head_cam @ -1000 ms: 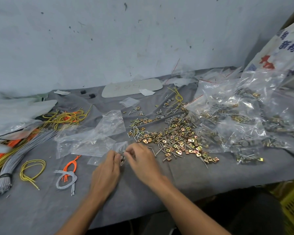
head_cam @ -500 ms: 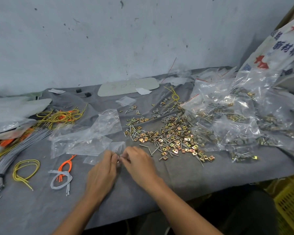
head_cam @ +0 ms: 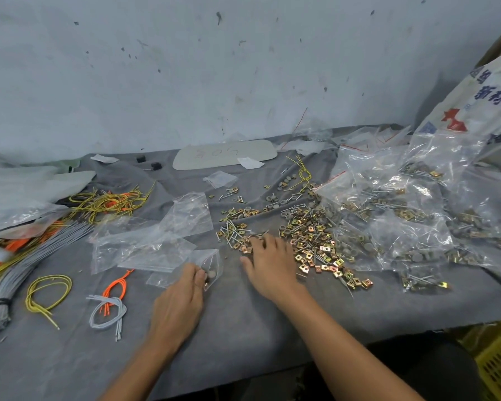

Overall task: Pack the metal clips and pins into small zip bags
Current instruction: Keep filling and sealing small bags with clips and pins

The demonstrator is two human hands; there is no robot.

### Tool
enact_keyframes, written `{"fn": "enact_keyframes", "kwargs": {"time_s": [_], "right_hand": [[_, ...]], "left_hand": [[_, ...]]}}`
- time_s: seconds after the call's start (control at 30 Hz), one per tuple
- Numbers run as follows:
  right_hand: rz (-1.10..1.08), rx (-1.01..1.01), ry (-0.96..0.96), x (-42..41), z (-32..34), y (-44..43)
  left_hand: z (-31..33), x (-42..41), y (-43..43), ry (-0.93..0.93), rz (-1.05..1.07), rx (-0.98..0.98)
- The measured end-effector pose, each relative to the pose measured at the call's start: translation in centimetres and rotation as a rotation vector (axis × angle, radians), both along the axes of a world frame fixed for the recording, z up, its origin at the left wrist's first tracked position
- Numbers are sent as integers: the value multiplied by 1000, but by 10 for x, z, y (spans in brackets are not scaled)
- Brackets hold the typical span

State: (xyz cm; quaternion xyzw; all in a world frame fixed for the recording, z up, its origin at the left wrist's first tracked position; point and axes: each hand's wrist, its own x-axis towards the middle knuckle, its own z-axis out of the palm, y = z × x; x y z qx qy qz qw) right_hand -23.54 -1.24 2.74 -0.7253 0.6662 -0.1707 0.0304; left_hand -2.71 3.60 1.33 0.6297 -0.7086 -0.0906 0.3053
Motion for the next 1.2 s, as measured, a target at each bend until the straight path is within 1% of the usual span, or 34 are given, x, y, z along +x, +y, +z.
{"fn": "enact_keyframes", "kwargs": {"time_s": [0.2, 0.3, 0.4, 0.53, 0.67, 0.73, 0.9, 1.0, 1.1, 1.2], "right_hand": [[194, -86, 6, 36, -7, 19], [211, -136, -61, 33, -5, 18], [175, -167, -188, 18, 4, 9], [64, -159, -193, -11, 17, -18], [-8, -76, -217, -26, 26, -44], [-19, -37, -186, -29, 28, -55], [-48, 64, -35, -28, 26, -70], [-83, 35, -29, -28, 23, -71], [-99, -35, -105, -28, 24, -64], [-80, -103, -322, -20, 26, -45]], "left_hand": [[-1, 1, 0, -10, -3, 0], [-1, 1, 0, -8, -9, 3], [-1, 1, 0, -9, -12, -5], [0, 1, 0, -7, -14, -22], [1, 0, 0, 6, -17, -17], [2, 0, 0, -1, -17, -18], [3, 0, 1, 2, -17, -14], [2, 0, 1, -2, -5, -13], [2, 0, 0, -7, -2, -3], [3, 0, 0, -7, 5, 8]]}}
